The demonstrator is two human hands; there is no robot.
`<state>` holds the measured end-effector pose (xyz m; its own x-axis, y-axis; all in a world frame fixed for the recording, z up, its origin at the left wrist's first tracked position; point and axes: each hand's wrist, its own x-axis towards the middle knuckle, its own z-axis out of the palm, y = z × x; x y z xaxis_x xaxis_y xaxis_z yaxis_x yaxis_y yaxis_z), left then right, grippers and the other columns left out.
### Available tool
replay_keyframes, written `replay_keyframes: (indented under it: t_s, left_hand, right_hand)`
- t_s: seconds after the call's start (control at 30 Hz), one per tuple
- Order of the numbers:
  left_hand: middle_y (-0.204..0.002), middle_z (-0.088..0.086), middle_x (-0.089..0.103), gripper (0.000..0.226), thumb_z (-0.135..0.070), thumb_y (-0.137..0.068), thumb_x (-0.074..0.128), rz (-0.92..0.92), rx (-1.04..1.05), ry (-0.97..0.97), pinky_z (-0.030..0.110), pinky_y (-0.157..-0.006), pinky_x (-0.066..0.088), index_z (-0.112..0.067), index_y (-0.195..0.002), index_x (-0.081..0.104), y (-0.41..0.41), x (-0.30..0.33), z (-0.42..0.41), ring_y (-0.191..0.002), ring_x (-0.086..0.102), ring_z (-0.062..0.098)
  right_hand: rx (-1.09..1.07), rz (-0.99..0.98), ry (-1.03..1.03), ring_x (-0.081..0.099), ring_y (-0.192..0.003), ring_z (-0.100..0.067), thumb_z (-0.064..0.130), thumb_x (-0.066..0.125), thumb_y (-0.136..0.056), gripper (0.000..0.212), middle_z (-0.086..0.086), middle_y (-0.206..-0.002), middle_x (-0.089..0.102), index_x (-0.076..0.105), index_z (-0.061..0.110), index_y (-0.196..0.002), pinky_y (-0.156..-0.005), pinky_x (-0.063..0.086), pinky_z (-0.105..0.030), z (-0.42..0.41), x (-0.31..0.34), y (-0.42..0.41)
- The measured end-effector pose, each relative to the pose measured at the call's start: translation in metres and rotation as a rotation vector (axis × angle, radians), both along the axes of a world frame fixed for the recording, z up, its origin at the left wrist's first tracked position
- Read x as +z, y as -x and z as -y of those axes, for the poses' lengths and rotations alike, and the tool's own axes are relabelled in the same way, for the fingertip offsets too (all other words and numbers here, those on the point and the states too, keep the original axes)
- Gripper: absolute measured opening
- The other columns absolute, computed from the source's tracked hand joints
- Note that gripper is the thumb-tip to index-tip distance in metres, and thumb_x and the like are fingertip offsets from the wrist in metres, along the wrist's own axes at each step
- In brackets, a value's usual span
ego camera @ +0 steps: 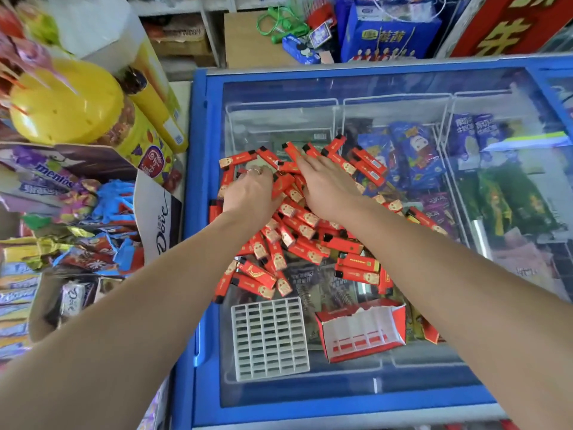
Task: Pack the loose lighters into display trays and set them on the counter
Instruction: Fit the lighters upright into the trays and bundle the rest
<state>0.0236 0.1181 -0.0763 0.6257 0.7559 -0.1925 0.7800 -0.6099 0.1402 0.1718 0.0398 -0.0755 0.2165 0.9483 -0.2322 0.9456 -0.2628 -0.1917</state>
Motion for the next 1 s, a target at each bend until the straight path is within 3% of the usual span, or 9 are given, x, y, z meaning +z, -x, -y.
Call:
replay_keyframes:
  t_s: [0.1, 0.2, 0.43, 0.5, 0.57, 0.67, 0.8, 0.9, 1.0]
  left_hand:
    - [-0.125, 0.011, 0.061, 0.044, -0.039, -0.102, 0.059, -0.026, -0.045, -0.022, 0.039, -0.073, 0.049, -0.009, -0.133, 0.053, -0.004, -0.001, -0.002, -0.111, 0.063, 0.031]
    - [-0.127, 0.015, 0.060, 0.044, -0.033, -0.102, 0.056, -0.017, -0.077, -0.004, 0.042, -0.080, 0.054, -0.003, -0.134, 0.051, -0.002, 0.000, -0.004, -0.114, 0.061, 0.034]
    - [-0.112, 0.018, 0.063, 0.029, -0.025, -0.107, 0.039, 0.107, -0.053, 0.152, 0.038, -0.072, 0.040, -0.003, -0.120, 0.053, 0.014, 0.009, -0.018, -0.100, 0.062, 0.038]
    - [-0.109, 0.017, 0.063, 0.029, -0.024, -0.107, 0.037, 0.142, 0.024, 0.223, 0.036, -0.074, 0.038, -0.003, -0.119, 0.053, 0.019, 0.011, -0.021, -0.099, 0.062, 0.037]
    - [-0.107, 0.018, 0.064, 0.029, -0.025, -0.106, 0.038, 0.229, 0.164, 0.305, 0.035, -0.073, 0.037, -0.003, -0.116, 0.055, 0.023, 0.011, -0.023, -0.095, 0.060, 0.036]
    - [-0.100, 0.009, 0.061, 0.026, -0.028, -0.102, 0.038, 0.410, 0.465, 0.488, 0.034, -0.062, 0.039, -0.010, -0.111, 0.055, 0.025, 0.013, -0.028, -0.079, 0.056, 0.021]
    - [-0.099, 0.003, 0.064, 0.024, -0.040, -0.097, 0.047, 0.575, 0.732, 0.619, 0.039, -0.078, 0.053, -0.020, -0.099, 0.060, 0.032, 0.009, -0.040, -0.086, 0.063, 0.022]
    - [-0.096, 0.004, 0.063, 0.025, -0.042, -0.096, 0.050, 0.560, 0.781, 0.606, 0.037, -0.073, 0.051, -0.019, -0.094, 0.059, 0.043, 0.002, -0.046, -0.081, 0.061, 0.022]
    - [-0.094, 0.004, 0.064, 0.028, -0.042, -0.099, 0.051, 0.536, 0.771, 0.589, 0.034, -0.068, 0.050, -0.015, -0.100, 0.060, 0.047, -0.002, -0.048, -0.079, 0.061, 0.021]
  right_hand:
    - [0.020, 0.055, 0.037, 0.022, -0.153, -0.030, 0.008, 0.058, -0.095, 0.080, -0.009, -0.167, 0.026, 0.015, 0.013, -0.162, -0.124, 0.024, -0.045, -0.016, -0.001, 0.001]
    - [0.050, 0.121, 0.068, 0.036, -0.143, -0.031, 0.007, 0.061, -0.092, 0.069, -0.012, -0.156, 0.043, 0.033, 0.011, -0.156, -0.117, 0.033, -0.045, -0.026, -0.003, 0.004]
    - [0.025, 0.187, 0.019, 0.050, -0.128, -0.033, 0.001, 0.068, -0.085, 0.051, -0.014, -0.140, 0.053, 0.056, 0.009, -0.134, -0.107, 0.042, -0.044, -0.041, -0.010, 0.006]
    - [0.001, 0.151, 0.042, 0.053, -0.122, -0.034, -0.003, 0.067, -0.084, 0.050, -0.016, -0.138, 0.051, 0.057, 0.006, -0.132, -0.101, 0.049, -0.045, -0.045, -0.010, 0.005]
    - [-0.061, 0.054, 0.059, 0.058, -0.104, -0.031, -0.005, 0.068, -0.084, 0.047, -0.017, -0.134, 0.047, 0.055, 0.003, -0.128, -0.085, 0.054, -0.042, -0.050, -0.006, 0.005]
    - [-0.207, -0.090, 0.011, 0.052, -0.082, -0.025, 0.006, 0.068, -0.090, 0.052, -0.019, -0.137, 0.041, 0.044, 0.001, -0.136, -0.067, 0.042, -0.035, -0.062, 0.001, 0.003]
    - [-0.288, -0.160, -0.002, 0.061, -0.102, -0.034, 0.014, 0.067, -0.095, 0.058, -0.021, -0.140, 0.043, 0.038, 0.000, -0.143, -0.073, 0.041, -0.034, -0.074, -0.002, 0.002]
    - [-0.229, -0.080, 0.026, 0.063, -0.108, -0.036, 0.010, 0.067, -0.093, 0.050, -0.016, -0.130, 0.054, 0.047, 0.004, -0.139, -0.072, 0.046, -0.037, -0.079, -0.012, 0.002]
    - [-0.244, -0.015, 0.015, 0.065, -0.100, -0.034, 0.009, 0.067, -0.094, 0.038, -0.012, -0.123, 0.059, 0.055, 0.007, -0.130, -0.067, 0.047, -0.036, -0.080, -0.017, 0.006]
